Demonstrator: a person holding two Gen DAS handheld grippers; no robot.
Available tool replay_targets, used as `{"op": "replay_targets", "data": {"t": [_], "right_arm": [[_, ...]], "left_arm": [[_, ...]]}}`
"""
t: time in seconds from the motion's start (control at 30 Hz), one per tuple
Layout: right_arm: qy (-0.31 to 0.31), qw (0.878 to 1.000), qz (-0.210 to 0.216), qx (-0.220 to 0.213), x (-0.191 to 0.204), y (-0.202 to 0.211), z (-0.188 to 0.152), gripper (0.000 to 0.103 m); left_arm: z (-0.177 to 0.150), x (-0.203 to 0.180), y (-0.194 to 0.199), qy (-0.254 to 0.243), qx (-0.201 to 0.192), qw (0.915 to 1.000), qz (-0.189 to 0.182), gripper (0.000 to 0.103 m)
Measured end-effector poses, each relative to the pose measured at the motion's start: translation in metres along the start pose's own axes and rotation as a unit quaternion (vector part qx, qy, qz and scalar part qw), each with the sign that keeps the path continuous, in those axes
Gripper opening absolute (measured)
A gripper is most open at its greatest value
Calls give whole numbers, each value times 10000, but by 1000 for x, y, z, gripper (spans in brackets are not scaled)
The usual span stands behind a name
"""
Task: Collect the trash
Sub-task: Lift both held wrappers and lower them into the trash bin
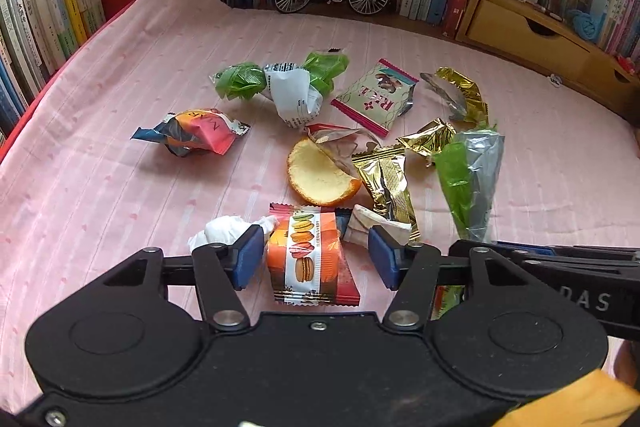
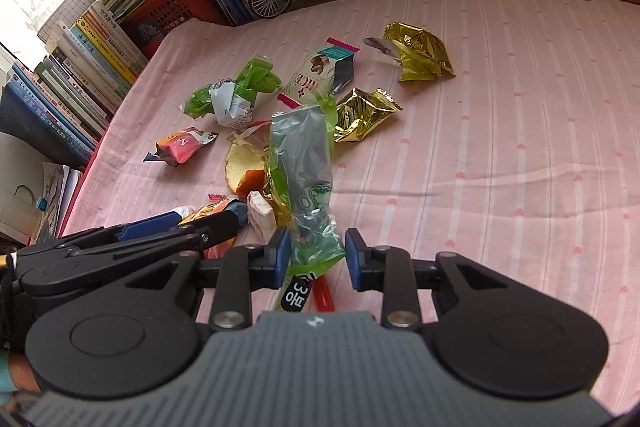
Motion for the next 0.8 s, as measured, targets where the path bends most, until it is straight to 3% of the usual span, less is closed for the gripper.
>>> {"op": "replay_targets", "data": {"t": [0.07, 0.17, 0.43, 0.8], "right_arm": [[-34, 10000, -40, -33, -3, 5, -2, 34], [-76, 9999, -110, -70, -7, 12, -5, 34], [-207, 9991, -282, -237, -12, 30, -10, 34], [-483, 9944, -672, -659, 5, 83, -34, 34]], "left_arm": [[-1, -1, -6, -13, 47, 10000, -4, 54], [0, -3, -8, -39, 67, 10000, -53, 42], [-2, -16, 23, -322, -192, 9990, -225, 40], [-15, -7, 102, -525, -585, 9950, -617, 40]]}}
Point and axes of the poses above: each gripper's, at about its wrist camera, not at the fingertips, and y roughly against the way its jaws point, x to its left, z to its top, the point moved 5 cm from there along -y, roughly the way its jaws point
